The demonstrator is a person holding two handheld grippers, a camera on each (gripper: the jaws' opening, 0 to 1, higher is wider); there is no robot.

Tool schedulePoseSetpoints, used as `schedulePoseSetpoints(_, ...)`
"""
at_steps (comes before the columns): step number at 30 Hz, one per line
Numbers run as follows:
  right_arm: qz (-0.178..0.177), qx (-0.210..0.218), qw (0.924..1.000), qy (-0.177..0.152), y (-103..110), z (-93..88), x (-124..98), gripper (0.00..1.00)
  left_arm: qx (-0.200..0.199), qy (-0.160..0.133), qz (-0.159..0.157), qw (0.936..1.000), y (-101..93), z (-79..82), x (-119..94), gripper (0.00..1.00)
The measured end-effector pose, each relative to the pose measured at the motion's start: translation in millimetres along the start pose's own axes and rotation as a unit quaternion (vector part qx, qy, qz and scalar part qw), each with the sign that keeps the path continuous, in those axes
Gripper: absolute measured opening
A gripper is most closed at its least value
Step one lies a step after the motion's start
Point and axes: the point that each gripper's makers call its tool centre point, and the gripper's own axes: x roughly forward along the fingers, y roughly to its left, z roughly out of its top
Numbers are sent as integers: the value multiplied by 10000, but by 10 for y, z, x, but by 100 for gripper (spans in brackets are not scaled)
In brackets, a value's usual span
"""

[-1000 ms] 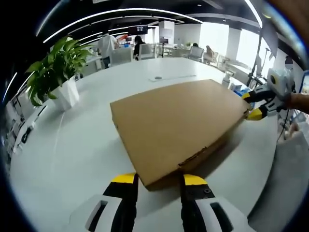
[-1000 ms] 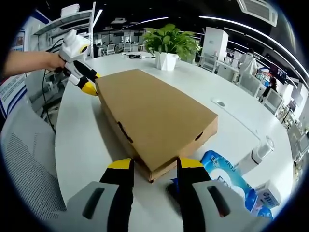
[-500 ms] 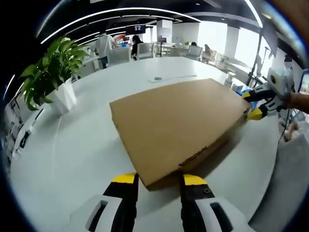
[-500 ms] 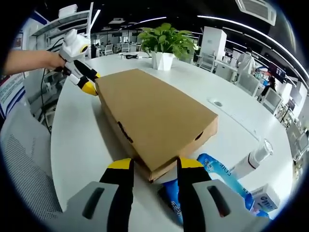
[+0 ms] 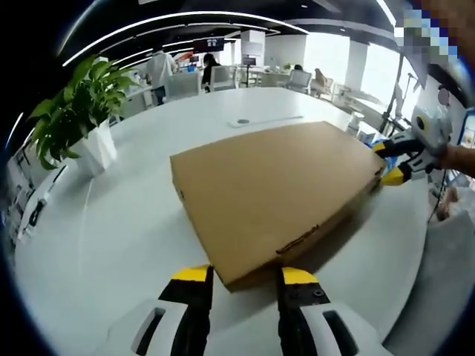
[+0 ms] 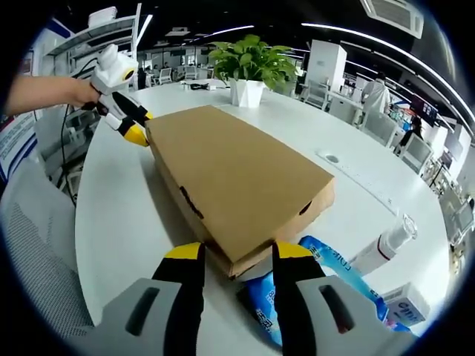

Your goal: Operate the shoe box by opening the lid, removing the specified soft item, and placing it in the target area until the item is outside and the box remains undamaged.

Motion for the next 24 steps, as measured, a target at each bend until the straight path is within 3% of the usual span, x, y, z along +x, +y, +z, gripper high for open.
schedulePoseSetpoints(10,-153,88,9998,-134,-27,-1,-184,43,-186,-327,100,9992,-19,39,-204,42)
schedulePoseSetpoints(15,-335,178,9990,-216,-122,-48,-337,49,-257,-473,170,9984,-68,24,-325,53)
schedulePoseSetpoints(24,-744,530,9951,-382,-267,-192,-754,55,-433,-712,190,9963,-363,40,-548,58)
